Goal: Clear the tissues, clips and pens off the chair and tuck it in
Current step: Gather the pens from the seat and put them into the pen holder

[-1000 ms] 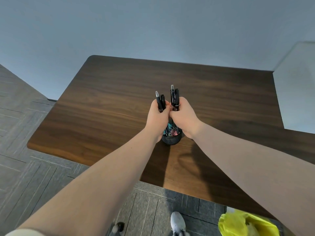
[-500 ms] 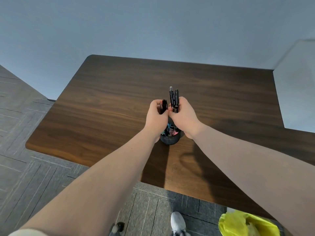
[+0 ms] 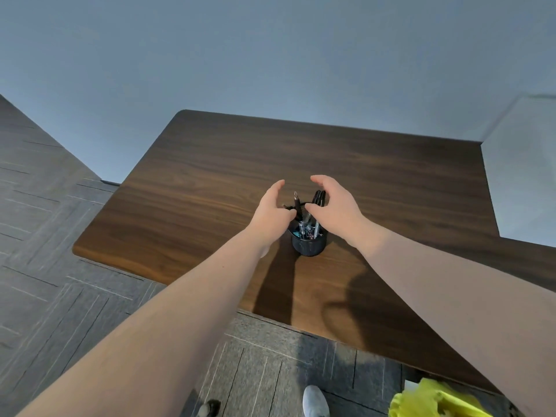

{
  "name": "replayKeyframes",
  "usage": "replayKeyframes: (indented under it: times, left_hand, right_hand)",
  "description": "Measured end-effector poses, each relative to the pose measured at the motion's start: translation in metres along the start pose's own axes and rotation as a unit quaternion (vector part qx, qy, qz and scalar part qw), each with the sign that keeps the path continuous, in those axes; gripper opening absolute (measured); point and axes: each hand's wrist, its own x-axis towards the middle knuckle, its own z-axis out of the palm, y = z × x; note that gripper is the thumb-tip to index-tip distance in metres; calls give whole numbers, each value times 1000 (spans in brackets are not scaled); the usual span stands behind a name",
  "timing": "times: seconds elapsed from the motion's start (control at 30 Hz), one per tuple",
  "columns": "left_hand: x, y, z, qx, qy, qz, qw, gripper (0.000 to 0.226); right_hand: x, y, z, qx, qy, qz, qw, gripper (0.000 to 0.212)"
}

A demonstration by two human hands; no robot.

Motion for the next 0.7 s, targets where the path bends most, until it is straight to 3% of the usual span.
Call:
replayKeyframes:
  times: [0.3, 0.7]
  left_hand:
    - [-88, -10, -44, 43, -1, -12, 999, 67]
    - [-275, -91, -78, 129, -24, -8, 991, 68]
  right_hand:
    - [-67, -34, -1, -94, -28, -38, 994, 63]
    - [-267, -57, 41, -153, -110, -58, 980, 70]
